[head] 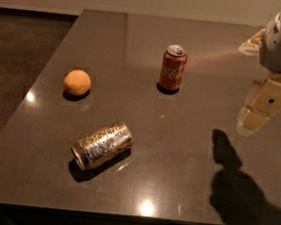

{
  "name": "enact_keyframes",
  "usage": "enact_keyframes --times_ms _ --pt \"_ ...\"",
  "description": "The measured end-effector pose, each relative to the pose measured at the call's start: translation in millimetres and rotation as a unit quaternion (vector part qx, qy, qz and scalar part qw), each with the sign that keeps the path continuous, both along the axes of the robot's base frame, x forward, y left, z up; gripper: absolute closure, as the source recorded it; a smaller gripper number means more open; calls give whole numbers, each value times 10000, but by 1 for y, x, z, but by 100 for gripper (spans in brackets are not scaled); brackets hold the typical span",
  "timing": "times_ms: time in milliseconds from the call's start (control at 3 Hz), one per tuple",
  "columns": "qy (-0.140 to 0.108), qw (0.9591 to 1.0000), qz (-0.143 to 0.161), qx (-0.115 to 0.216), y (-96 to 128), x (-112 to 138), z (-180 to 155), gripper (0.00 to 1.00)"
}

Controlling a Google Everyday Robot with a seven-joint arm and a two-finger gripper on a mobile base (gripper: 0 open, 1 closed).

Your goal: Place orange can upright

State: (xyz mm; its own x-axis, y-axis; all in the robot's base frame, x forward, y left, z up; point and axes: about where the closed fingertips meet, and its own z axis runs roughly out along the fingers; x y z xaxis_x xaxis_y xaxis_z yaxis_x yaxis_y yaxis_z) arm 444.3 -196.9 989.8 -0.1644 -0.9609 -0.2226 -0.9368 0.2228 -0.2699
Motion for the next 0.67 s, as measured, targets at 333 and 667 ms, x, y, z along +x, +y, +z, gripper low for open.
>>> enact_keyframes --times_ms 333,667 --pt "-15 9990 432 79 31 7 1 0" --pt "-53 9951 987 54 68 5 -3 0"
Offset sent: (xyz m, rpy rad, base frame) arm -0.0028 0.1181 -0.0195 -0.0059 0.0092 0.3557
